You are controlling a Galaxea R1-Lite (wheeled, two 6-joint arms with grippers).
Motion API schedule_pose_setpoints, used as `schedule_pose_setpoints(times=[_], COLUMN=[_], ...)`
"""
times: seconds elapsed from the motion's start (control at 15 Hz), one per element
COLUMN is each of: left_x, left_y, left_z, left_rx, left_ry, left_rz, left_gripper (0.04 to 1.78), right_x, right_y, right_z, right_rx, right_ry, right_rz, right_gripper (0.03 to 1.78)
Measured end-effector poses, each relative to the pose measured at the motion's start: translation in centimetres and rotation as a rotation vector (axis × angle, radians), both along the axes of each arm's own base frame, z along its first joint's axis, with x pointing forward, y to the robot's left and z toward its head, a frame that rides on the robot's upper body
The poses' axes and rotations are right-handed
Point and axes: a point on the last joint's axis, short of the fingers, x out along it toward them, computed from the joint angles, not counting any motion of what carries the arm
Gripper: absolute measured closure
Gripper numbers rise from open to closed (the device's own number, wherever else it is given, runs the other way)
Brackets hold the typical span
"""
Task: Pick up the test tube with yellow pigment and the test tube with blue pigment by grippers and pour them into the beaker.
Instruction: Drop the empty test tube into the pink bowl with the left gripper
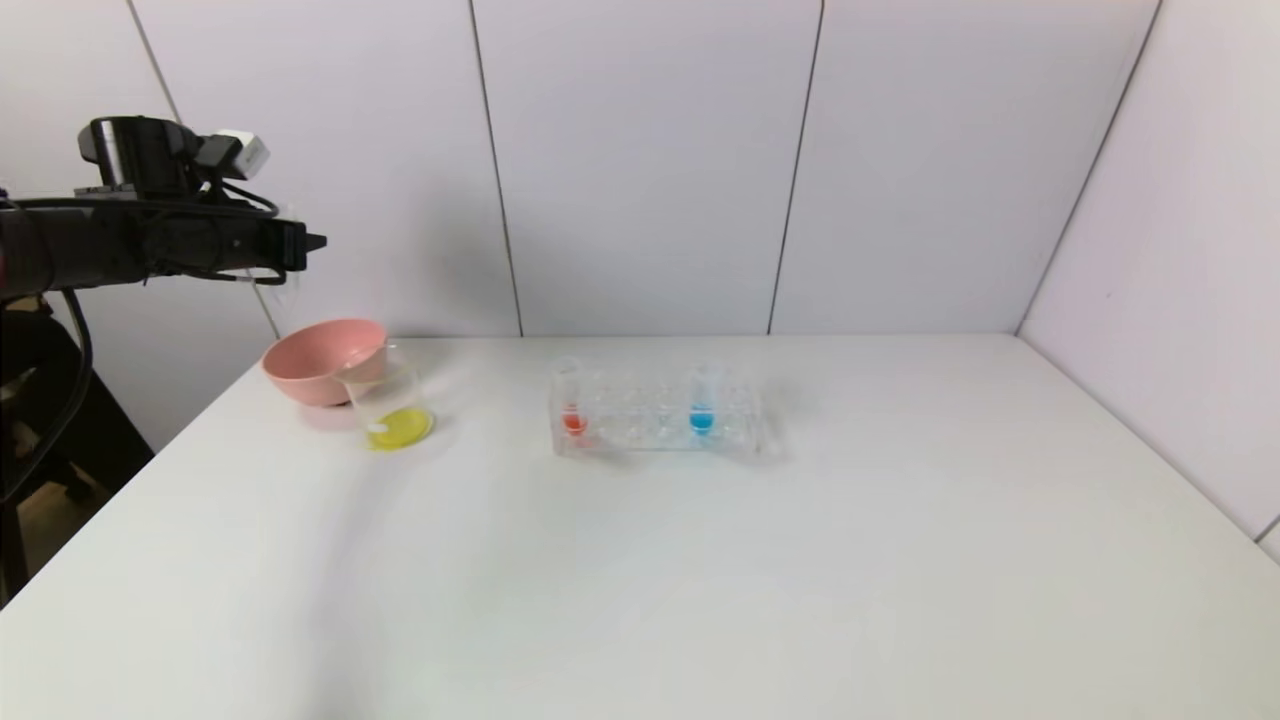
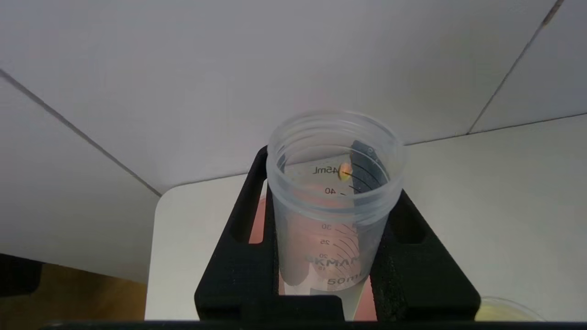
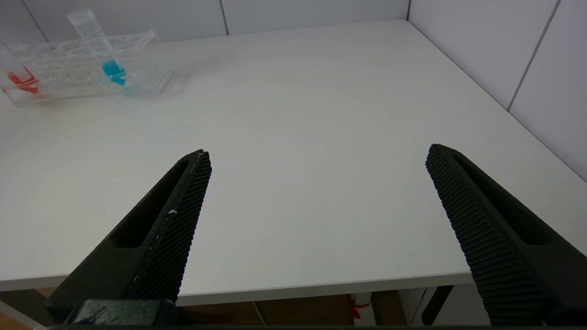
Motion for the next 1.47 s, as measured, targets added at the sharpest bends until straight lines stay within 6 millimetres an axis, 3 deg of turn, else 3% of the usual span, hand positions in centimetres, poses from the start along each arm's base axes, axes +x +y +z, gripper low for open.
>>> schedule_pose_setpoints(times=[0.47,0.73,0.93,1.2,1.47], left_x=[2.2,2.4,2.5,2.4,1.3], left_y=[1.4,1.8,1.8,1.9,1.6], left_z=[-4.7,-5.6,-5.8,-5.4,-2.8], left_rx=[-0.003,-0.008,-0.010,-0.008,-0.019], left_ry=[0.068,0.089,0.093,0.083,0.031], left_rz=[0.015,0.022,0.021,0.022,0.023], left_gripper=[1.28,1.21,0.89,0.28,0.04], right_x=[0.0,0.0,0.0,0.0,0.0], right_y=[0.0,0.0,0.0,0.0,0.0], right_z=[0.0,0.0,0.0,0.0,0.0], right_rx=[0.000,0.001,0.000,0.000,0.001], right_ry=[0.000,0.000,0.000,0.000,0.000], right_rz=[0.000,0.000,0.000,0.000,0.000], right_gripper=[0.10,0.10,0.10,0.10,0.10])
